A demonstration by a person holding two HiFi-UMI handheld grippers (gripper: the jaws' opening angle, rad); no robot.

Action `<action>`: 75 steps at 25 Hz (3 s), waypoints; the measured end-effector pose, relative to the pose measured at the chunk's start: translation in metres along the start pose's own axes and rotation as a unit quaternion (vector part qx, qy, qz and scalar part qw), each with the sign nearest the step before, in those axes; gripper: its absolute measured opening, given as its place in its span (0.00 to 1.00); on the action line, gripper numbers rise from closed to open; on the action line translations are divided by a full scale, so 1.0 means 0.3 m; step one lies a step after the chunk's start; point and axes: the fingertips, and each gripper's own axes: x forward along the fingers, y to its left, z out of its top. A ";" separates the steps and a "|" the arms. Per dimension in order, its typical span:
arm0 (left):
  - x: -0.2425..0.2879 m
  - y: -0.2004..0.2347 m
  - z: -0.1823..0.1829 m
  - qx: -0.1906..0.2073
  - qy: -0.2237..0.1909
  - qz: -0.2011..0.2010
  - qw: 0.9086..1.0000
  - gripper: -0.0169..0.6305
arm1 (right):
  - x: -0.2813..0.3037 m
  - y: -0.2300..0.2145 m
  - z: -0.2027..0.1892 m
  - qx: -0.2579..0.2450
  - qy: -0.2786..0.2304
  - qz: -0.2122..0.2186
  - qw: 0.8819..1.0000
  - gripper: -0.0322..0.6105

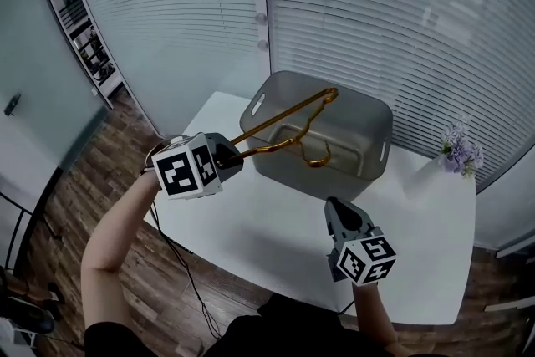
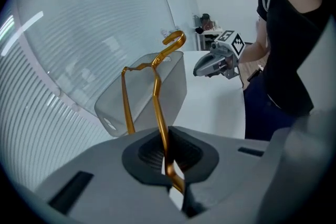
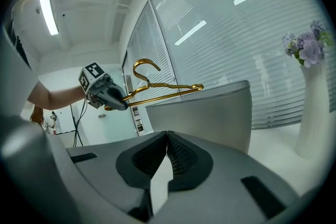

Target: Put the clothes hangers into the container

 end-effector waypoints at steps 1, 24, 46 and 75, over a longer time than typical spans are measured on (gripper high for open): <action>0.007 0.007 0.010 0.017 0.008 -0.008 1.000 0.04 | 0.000 -0.007 -0.002 0.002 0.000 -0.002 1.000 0.09; 0.280 0.216 0.255 0.177 0.091 -0.074 0.977 0.04 | -0.045 -0.125 -0.033 0.040 -0.012 -0.019 0.999 0.09; 0.543 0.243 0.182 0.188 0.149 -0.136 0.961 0.04 | -0.004 -0.208 -0.095 0.065 0.007 -0.034 0.997 0.09; 0.580 0.149 0.106 0.143 0.206 -0.234 0.939 0.43 | 0.000 -0.233 -0.121 0.068 0.015 -0.038 0.997 0.09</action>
